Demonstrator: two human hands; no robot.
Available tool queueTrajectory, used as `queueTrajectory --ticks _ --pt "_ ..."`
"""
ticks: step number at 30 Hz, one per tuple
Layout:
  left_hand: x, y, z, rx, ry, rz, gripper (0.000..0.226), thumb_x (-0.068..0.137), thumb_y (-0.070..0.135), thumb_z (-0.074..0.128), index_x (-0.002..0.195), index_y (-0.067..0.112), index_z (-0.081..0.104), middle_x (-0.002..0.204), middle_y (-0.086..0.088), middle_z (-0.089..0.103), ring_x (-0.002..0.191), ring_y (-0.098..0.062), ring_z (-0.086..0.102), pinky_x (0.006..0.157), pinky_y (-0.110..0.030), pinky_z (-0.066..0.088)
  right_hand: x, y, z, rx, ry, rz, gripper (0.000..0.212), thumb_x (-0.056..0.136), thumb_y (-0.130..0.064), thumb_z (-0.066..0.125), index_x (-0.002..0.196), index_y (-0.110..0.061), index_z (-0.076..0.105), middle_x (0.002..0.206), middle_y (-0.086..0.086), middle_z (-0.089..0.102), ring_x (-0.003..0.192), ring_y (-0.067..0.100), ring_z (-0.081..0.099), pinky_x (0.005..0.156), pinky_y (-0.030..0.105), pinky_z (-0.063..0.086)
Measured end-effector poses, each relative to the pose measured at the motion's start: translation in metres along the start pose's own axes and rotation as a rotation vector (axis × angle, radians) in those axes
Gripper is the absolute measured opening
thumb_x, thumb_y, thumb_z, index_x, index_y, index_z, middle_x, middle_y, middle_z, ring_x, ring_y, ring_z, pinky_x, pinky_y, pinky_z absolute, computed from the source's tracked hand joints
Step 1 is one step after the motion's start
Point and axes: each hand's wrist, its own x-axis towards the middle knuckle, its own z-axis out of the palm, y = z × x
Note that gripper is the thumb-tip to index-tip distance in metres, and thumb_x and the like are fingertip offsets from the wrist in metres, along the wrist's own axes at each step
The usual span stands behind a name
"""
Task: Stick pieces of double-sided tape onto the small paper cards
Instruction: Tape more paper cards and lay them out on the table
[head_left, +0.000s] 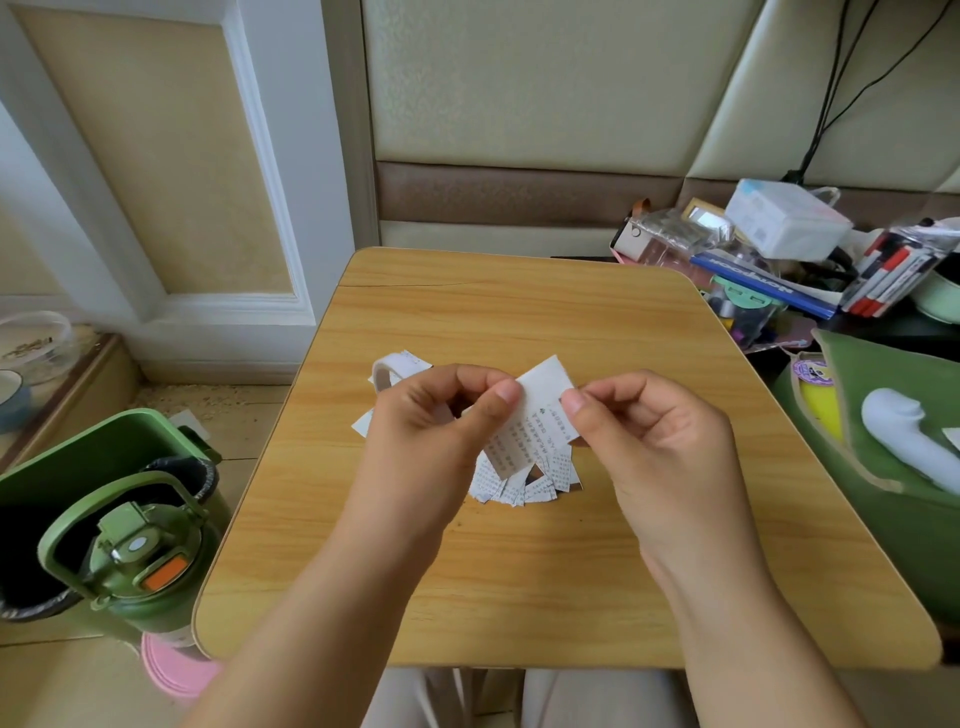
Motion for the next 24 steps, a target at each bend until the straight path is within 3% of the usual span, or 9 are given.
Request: queueTrajectory --ticks 5,8,10,14,16,20,24 --pt "-0.006 -0.005 0.001 -0.055 0.012 -0.035 0.014 0.082 0.01 0.066 0.07 0.015 0.067 0.058 0.014 0.059 0.054 0.001 0.051 0.056 -0.011 0.04 -0.002 0.001 0.001 0.073 0.027 0.061 0.012 0.08 -0.007 0.07 0.072 -0.015 0.065 0.066 -0.002 0.07 0.061 0.005 0.062 0.058 0.017 0.049" --pt "-0.007 -0.008 -0.002 -0.055 -0.013 -0.059 0.011 0.074 0.019 0.074 0.065 0.022 0.069 0.065 0.007 0.06 0.068 -0.01 0.052 0.067 -0.026 0.039 -0.001 -0.002 0.0 0.029 0.019 0.043 0.014 0.08 -0.006 0.07 0.07 -0.015 0.066 0.065 -0.003 0.069 0.061 0.005 0.061 0.058 0.016 0.048" --pt "-0.006 -0.007 -0.004 -0.034 -0.037 -0.081 0.006 0.07 0.025 0.068 0.064 0.023 0.068 0.067 0.003 0.059 0.07 -0.015 0.048 0.067 -0.031 0.036 0.0 -0.004 -0.001 -0.021 0.0 0.018 0.016 0.08 -0.005 0.071 0.068 -0.017 0.067 0.065 -0.003 0.07 0.061 0.005 0.061 0.058 0.016 0.049" --pt "-0.001 0.0 -0.003 0.008 -0.086 -0.069 0.01 0.068 0.028 0.079 0.063 0.025 0.071 0.064 0.008 0.062 0.064 -0.006 0.054 0.06 -0.016 0.041 0.001 -0.009 -0.004 -0.124 -0.048 -0.039 0.018 0.079 -0.004 0.071 0.068 -0.018 0.068 0.069 -0.002 0.072 0.063 0.007 0.065 0.059 0.016 0.051" --pt "0.0 0.004 0.0 0.015 -0.085 -0.051 0.008 0.069 0.028 0.075 0.064 0.022 0.072 0.063 0.007 0.064 0.062 -0.003 0.057 0.057 -0.011 0.042 0.001 -0.01 -0.004 -0.166 -0.055 -0.06 0.015 0.078 -0.005 0.072 0.069 -0.017 0.068 0.069 -0.001 0.072 0.064 0.009 0.066 0.059 0.017 0.052" --pt "0.001 0.001 0.002 0.035 -0.061 -0.037 0.017 0.081 0.013 0.069 0.065 0.02 0.071 0.061 0.008 0.065 0.059 -0.002 0.057 0.055 -0.011 0.043 0.001 -0.01 -0.004 -0.203 -0.045 -0.079 0.014 0.077 -0.007 0.074 0.068 -0.017 0.069 0.068 -0.003 0.071 0.062 0.01 0.066 0.059 0.018 0.053" --pt "-0.002 -0.001 0.003 -0.005 -0.037 -0.048 0.012 0.081 0.014 0.069 0.069 0.017 0.072 0.066 0.003 0.067 0.062 -0.006 0.058 0.058 -0.015 0.045 0.0 -0.009 -0.003 -0.216 -0.041 -0.079 0.01 0.077 -0.011 0.074 0.071 -0.018 0.069 0.07 -0.004 0.071 0.065 0.009 0.067 0.06 0.019 0.052"
